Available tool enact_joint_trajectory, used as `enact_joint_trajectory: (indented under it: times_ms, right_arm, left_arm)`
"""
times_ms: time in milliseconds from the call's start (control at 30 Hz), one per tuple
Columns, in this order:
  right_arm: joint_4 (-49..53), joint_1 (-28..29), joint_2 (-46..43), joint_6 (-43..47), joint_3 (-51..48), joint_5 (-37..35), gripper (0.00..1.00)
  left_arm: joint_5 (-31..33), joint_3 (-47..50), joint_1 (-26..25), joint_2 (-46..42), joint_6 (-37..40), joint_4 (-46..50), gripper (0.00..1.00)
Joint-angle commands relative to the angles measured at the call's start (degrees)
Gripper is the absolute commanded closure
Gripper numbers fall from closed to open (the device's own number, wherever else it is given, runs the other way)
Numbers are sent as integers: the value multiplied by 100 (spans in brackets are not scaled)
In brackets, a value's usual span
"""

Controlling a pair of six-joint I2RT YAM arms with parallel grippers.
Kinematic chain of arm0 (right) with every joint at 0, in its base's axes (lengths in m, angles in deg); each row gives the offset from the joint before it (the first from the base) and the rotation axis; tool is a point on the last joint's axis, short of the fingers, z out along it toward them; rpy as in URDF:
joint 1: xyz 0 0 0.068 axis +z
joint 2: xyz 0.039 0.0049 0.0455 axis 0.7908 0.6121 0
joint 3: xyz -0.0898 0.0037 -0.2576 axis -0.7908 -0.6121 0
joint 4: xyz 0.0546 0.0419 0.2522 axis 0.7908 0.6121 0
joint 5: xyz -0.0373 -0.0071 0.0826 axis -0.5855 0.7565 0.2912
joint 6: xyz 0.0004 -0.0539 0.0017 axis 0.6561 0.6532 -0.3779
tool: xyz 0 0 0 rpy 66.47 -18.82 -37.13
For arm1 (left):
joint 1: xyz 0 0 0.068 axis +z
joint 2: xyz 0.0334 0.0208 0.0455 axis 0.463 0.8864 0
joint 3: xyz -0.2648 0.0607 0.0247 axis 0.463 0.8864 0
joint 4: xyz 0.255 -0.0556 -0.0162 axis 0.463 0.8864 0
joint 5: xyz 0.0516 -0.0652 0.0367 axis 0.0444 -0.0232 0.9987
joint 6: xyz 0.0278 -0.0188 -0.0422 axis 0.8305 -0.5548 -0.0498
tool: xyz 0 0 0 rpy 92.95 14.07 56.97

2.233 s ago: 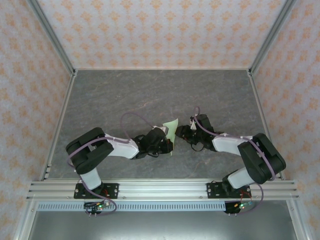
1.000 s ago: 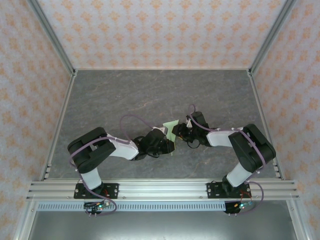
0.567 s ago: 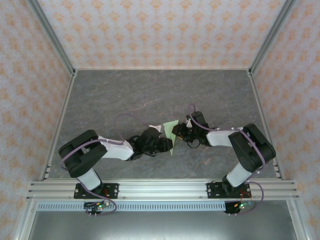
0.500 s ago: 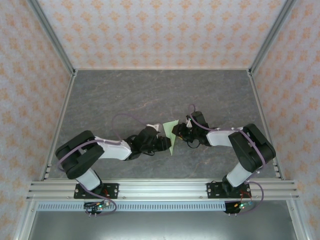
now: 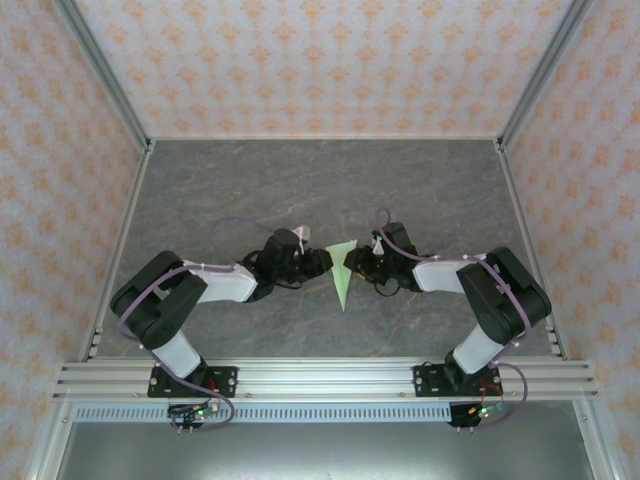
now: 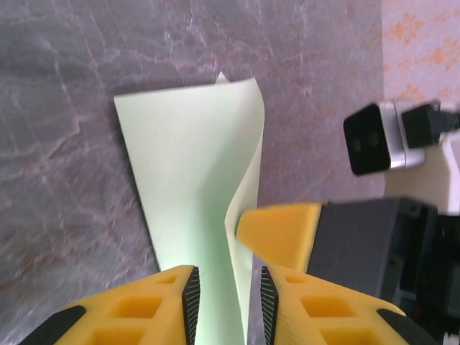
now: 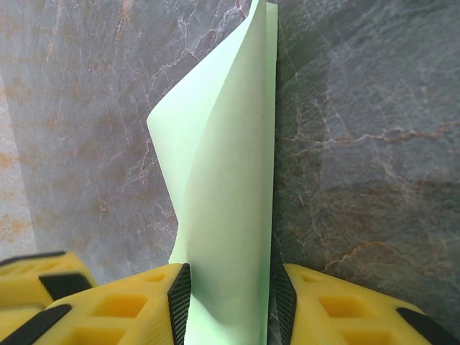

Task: Fold a paper plane with a square sheet of paper (fold left side to right side)
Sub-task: Fold the wing for the fifth time at the center of the table.

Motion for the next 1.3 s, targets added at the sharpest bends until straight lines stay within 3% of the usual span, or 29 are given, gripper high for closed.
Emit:
enact_joint_trajectory:
  times_ms: [0, 567, 1267]
  right_arm:
    - [161, 43, 190, 124, 55, -81, 60]
    - [188, 43, 196, 151, 63, -57, 60]
    - [223, 43, 204, 153, 80, -64, 60]
  left_arm:
    - [-324, -229, 92, 335, -298, -497, 71]
    - [-705, -423, 175, 1493, -1043, -1707, 78]
    - [-761, -376, 180, 1573, -1107, -1829, 81]
